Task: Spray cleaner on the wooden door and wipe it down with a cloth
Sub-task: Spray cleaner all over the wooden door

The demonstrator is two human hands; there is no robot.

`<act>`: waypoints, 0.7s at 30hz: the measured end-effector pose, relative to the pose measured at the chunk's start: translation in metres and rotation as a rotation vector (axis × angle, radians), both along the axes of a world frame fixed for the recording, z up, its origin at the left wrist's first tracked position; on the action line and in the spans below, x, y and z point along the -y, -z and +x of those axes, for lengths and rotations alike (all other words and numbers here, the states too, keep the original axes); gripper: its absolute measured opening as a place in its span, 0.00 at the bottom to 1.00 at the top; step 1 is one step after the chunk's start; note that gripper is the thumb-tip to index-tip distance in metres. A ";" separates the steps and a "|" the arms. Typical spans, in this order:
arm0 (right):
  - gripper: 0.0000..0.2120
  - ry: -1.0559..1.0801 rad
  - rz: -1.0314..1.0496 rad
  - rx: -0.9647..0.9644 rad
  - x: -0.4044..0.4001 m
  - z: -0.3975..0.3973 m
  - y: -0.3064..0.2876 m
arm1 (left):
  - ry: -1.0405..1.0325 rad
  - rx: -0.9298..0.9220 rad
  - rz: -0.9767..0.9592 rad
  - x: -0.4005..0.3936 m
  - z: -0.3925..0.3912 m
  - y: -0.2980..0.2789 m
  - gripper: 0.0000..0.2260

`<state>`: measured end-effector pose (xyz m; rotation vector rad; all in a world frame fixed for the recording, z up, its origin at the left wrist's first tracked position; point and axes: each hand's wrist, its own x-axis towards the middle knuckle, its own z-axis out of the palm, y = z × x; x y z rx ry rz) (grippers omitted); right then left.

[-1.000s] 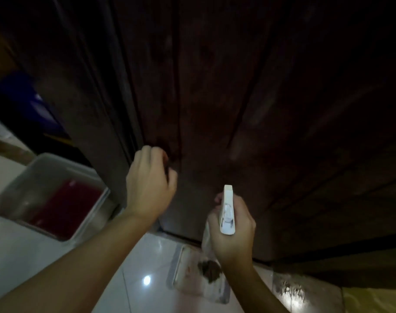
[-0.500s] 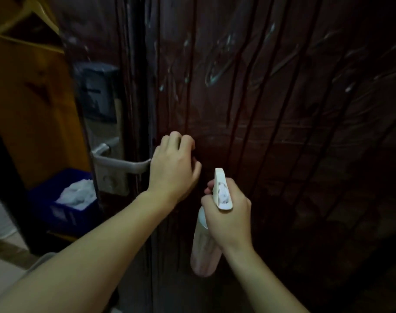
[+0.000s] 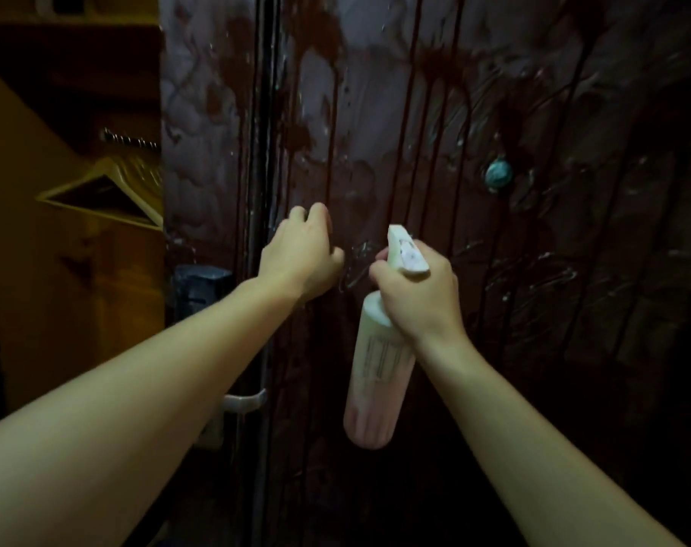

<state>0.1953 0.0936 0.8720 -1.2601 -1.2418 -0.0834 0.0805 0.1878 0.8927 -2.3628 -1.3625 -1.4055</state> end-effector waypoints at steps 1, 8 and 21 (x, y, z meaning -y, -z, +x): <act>0.03 -0.001 0.028 0.010 0.001 -0.001 -0.015 | 0.006 0.017 0.010 0.001 -0.004 -0.013 0.13; 0.15 -0.032 0.116 0.011 0.006 -0.023 -0.105 | -0.031 0.016 0.067 0.008 -0.039 -0.075 0.13; 0.11 -0.213 0.038 0.039 -0.027 -0.096 -0.159 | -0.065 0.027 -0.005 -0.001 -0.098 -0.117 0.20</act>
